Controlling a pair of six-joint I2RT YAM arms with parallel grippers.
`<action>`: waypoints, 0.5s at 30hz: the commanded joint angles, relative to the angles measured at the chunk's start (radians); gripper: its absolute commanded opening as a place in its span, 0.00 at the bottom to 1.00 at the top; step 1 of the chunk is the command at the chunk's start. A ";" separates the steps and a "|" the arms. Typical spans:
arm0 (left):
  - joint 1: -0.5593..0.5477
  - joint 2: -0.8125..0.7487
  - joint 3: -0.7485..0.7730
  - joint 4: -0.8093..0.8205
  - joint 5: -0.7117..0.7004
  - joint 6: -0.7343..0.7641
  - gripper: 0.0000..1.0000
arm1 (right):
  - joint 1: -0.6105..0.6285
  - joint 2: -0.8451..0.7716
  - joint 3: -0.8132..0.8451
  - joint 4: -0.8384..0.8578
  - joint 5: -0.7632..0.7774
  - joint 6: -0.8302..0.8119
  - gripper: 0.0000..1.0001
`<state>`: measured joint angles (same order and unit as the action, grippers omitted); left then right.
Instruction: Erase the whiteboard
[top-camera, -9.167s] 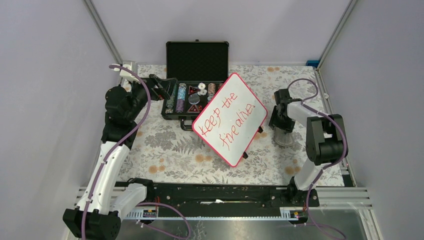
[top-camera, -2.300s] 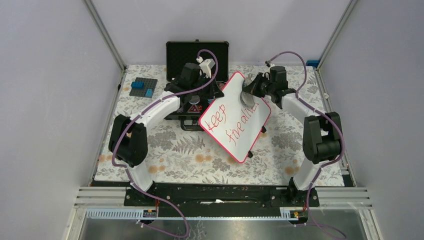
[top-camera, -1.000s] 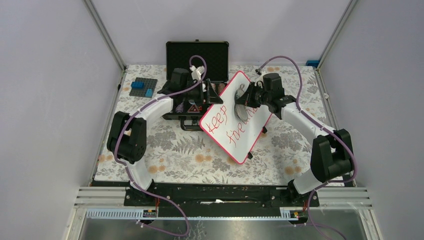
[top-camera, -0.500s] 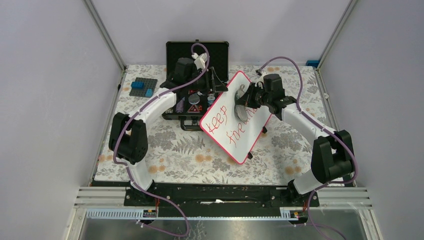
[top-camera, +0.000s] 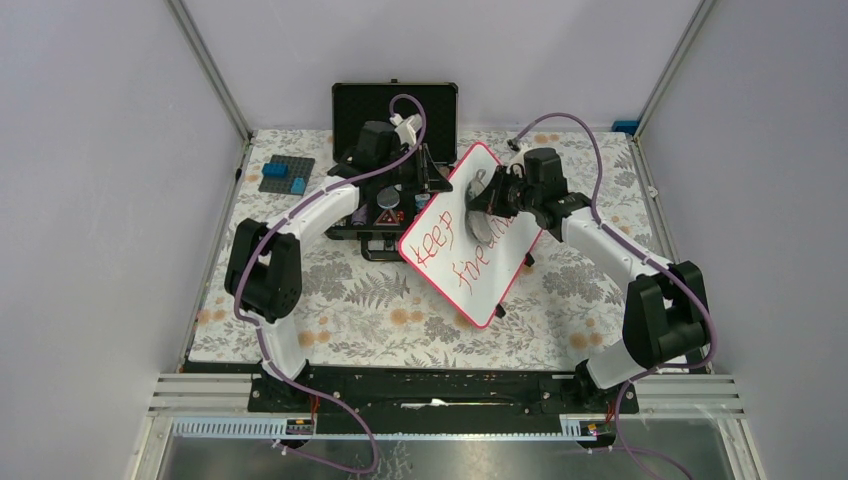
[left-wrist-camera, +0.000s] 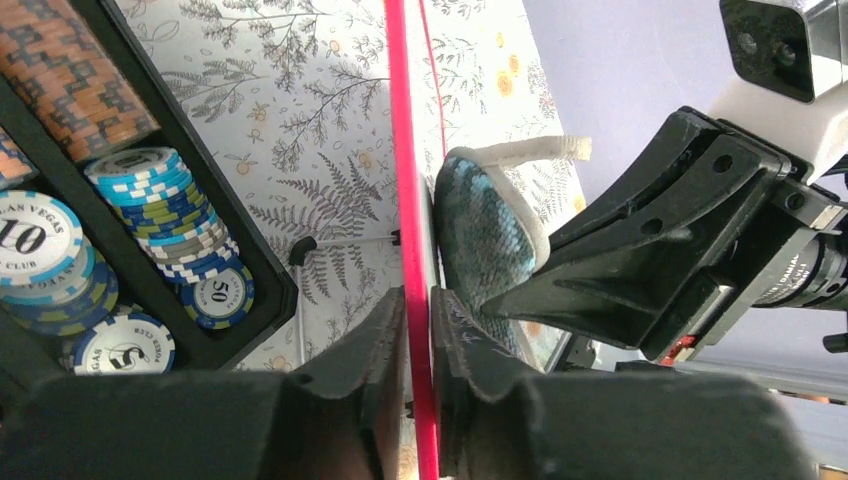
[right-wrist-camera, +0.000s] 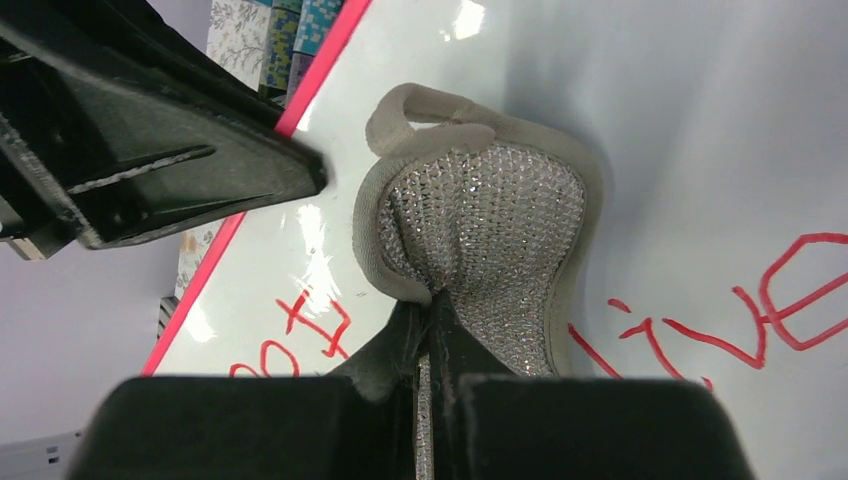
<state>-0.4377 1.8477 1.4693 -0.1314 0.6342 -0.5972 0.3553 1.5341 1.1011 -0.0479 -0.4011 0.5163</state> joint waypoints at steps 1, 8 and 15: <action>-0.004 -0.018 -0.003 0.030 -0.010 0.037 0.10 | 0.029 -0.004 0.061 0.018 0.015 -0.011 0.00; -0.005 -0.047 -0.035 0.040 -0.022 0.048 0.00 | 0.138 0.010 0.056 0.038 0.025 0.027 0.00; -0.021 -0.079 -0.068 0.054 -0.042 0.009 0.00 | 0.314 -0.092 -0.092 0.095 0.078 0.101 0.00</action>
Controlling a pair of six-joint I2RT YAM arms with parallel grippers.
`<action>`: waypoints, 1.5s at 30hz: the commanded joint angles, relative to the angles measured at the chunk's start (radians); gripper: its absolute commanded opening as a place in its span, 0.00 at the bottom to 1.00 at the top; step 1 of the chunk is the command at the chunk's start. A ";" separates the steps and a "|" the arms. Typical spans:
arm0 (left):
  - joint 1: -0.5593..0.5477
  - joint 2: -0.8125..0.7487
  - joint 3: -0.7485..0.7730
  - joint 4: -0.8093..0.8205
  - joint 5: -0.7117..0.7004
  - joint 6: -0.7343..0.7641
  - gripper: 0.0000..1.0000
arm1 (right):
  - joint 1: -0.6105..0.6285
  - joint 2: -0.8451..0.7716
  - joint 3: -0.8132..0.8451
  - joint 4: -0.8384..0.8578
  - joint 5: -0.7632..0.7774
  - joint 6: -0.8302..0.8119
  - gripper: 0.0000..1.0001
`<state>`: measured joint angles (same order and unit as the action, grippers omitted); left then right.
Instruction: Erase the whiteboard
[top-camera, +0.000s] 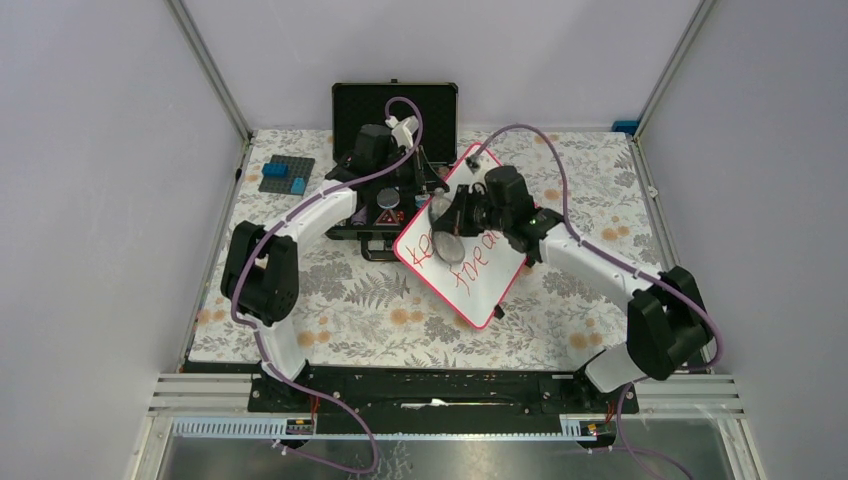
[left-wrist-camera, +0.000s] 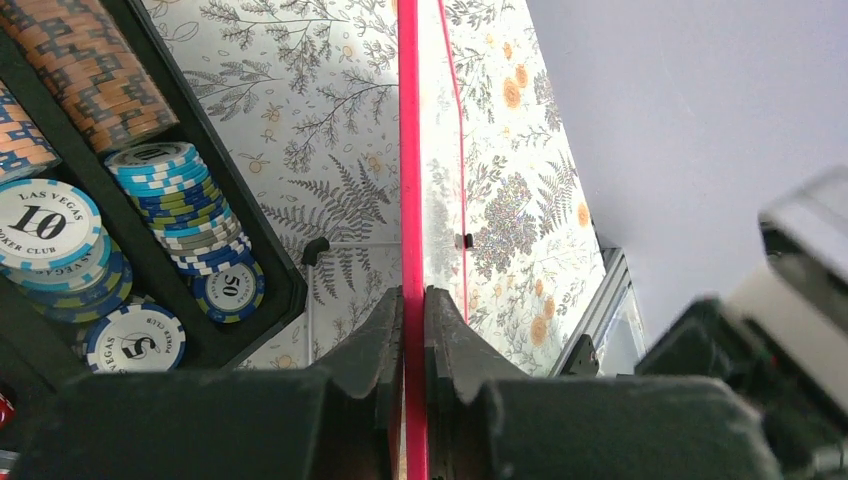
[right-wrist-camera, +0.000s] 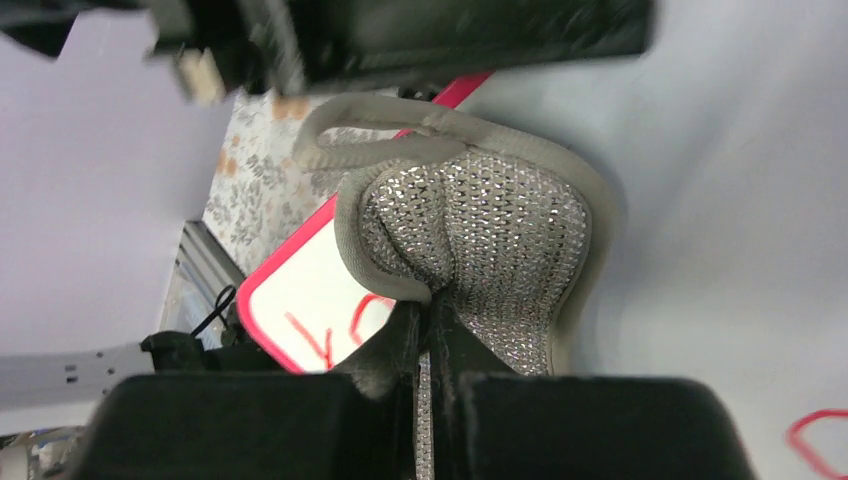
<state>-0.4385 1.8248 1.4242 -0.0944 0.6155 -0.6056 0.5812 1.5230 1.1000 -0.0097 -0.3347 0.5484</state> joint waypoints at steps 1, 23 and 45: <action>-0.024 -0.061 -0.022 0.014 -0.031 0.015 0.00 | 0.108 -0.101 -0.117 0.071 0.018 0.084 0.00; -0.062 -0.065 -0.031 -0.014 -0.030 0.030 0.00 | -0.100 0.016 -0.006 0.067 0.104 0.074 0.00; -0.072 -0.071 -0.021 -0.046 -0.064 0.038 0.00 | 0.035 -0.066 -0.183 0.181 0.165 0.112 0.00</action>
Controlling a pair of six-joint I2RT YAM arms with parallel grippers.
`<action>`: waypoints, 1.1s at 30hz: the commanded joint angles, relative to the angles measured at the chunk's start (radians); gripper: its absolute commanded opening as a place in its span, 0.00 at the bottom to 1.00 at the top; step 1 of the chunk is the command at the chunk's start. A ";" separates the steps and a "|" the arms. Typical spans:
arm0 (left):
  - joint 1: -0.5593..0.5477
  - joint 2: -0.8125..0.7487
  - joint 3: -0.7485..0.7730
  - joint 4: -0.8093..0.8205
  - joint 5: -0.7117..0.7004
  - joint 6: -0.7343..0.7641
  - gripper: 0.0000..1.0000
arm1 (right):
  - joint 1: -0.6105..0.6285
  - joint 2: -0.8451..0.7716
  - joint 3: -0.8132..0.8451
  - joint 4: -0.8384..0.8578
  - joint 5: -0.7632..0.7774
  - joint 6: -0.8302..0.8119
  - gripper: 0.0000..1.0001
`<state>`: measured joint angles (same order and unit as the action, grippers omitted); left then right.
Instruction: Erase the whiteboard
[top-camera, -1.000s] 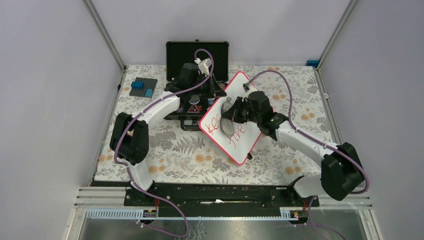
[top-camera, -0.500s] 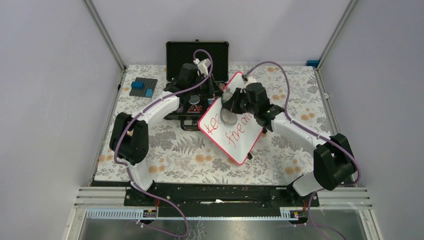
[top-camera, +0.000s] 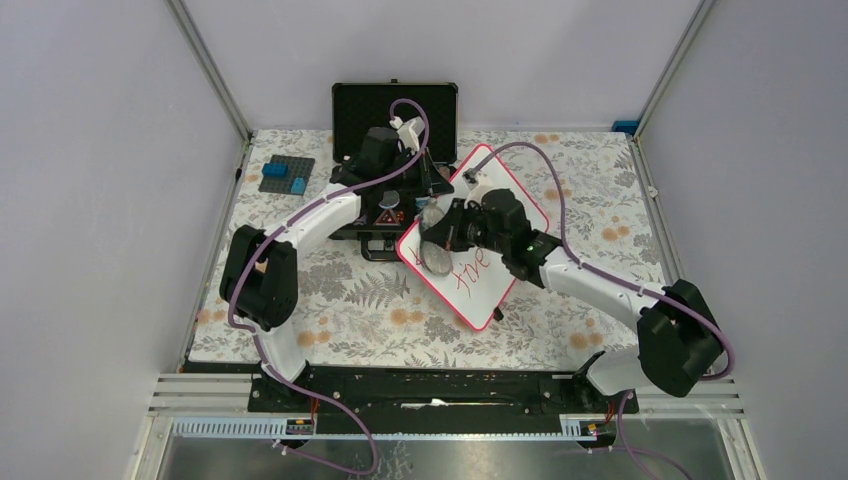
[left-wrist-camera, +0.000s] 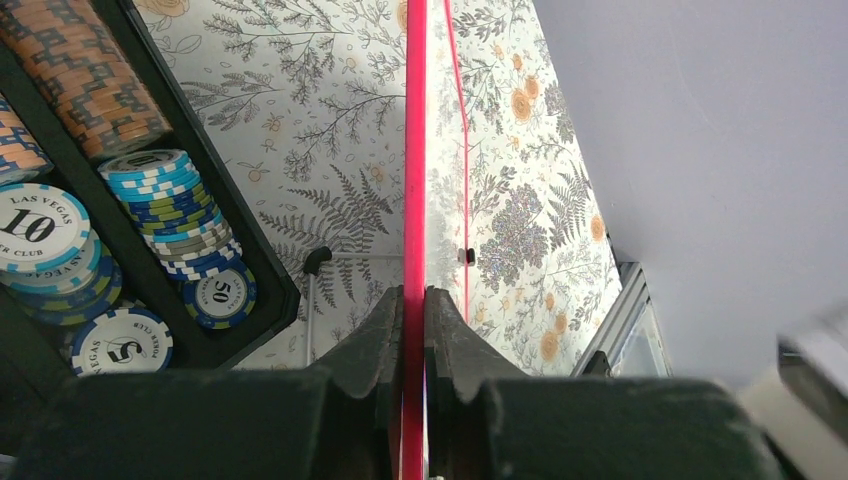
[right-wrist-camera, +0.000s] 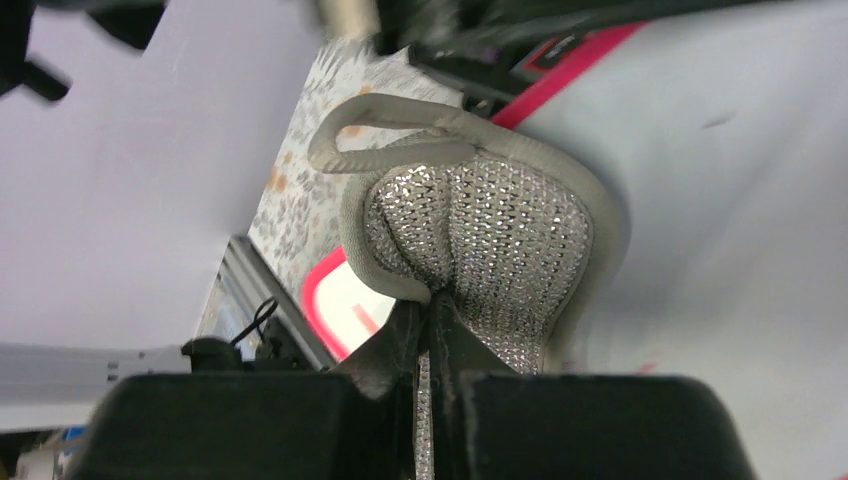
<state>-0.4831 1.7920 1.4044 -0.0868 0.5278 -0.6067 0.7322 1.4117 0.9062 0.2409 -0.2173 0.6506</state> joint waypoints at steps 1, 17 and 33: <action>-0.028 -0.037 0.000 -0.054 0.023 0.039 0.00 | -0.149 0.053 0.009 -0.074 0.039 0.009 0.00; -0.029 -0.025 0.002 -0.054 0.042 0.030 0.00 | -0.063 0.069 0.063 -0.112 -0.007 -0.104 0.00; -0.028 -0.029 0.007 -0.062 0.035 0.042 0.00 | -0.187 0.034 -0.045 -0.045 -0.107 -0.009 0.00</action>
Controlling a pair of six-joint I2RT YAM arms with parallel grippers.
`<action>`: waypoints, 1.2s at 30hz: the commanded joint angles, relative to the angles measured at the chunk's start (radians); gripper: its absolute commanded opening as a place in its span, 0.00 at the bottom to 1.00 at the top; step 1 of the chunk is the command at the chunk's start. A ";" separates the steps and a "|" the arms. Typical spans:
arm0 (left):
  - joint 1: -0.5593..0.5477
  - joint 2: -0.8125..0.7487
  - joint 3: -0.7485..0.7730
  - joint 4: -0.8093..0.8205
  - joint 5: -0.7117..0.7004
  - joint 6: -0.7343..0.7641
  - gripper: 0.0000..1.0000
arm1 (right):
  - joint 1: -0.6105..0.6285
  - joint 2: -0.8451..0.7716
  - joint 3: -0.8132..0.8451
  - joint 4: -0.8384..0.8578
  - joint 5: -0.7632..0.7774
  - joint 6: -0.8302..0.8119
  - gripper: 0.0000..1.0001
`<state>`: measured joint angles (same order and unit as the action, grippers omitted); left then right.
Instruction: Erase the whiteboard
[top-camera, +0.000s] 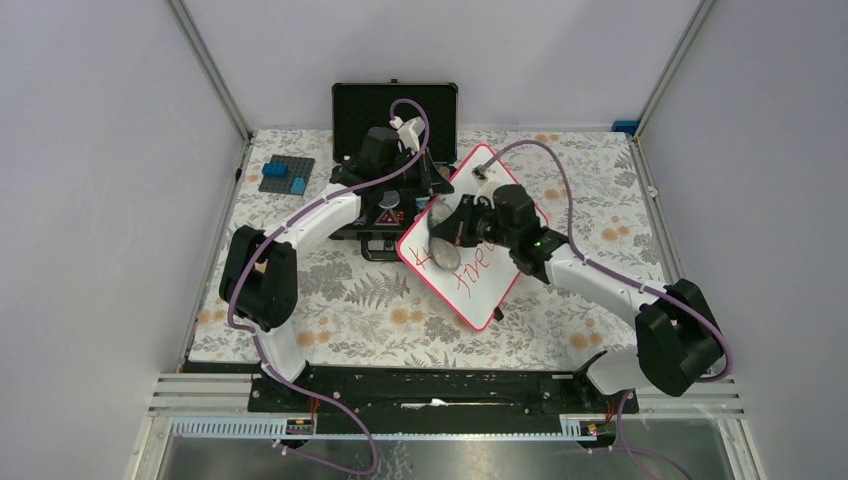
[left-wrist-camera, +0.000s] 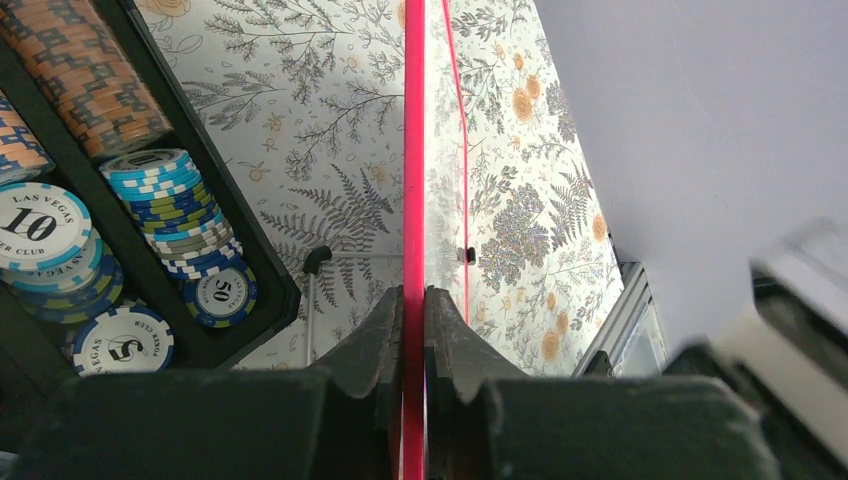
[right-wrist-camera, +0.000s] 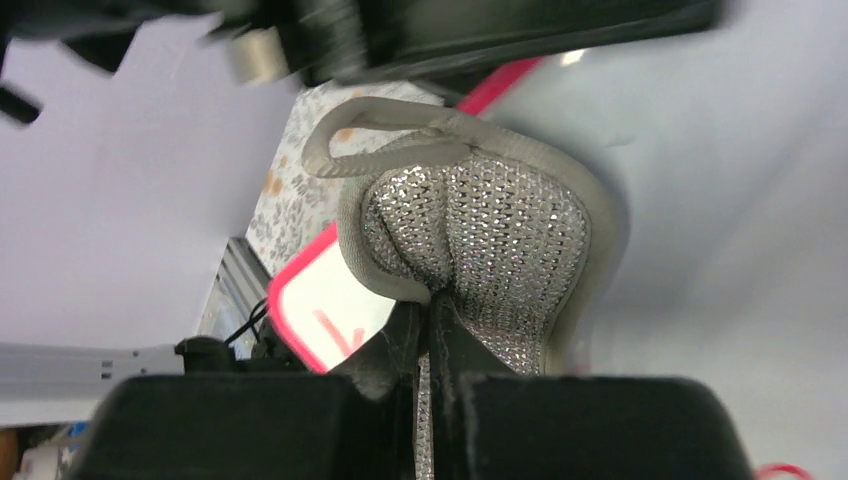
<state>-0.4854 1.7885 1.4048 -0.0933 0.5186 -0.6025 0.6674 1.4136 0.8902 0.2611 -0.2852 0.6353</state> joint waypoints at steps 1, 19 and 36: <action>-0.026 -0.025 0.006 -0.056 0.045 0.038 0.00 | -0.143 0.041 -0.025 -0.080 -0.031 -0.009 0.00; -0.025 -0.029 0.003 -0.050 0.052 0.029 0.00 | 0.117 -0.012 -0.071 -0.159 0.057 0.028 0.00; -0.027 -0.028 0.004 -0.060 0.036 0.040 0.00 | -0.159 -0.089 -0.118 -0.214 0.051 -0.075 0.00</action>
<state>-0.4931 1.7885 1.4048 -0.0841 0.5220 -0.5983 0.5152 1.3094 0.7773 0.1040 -0.2070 0.6163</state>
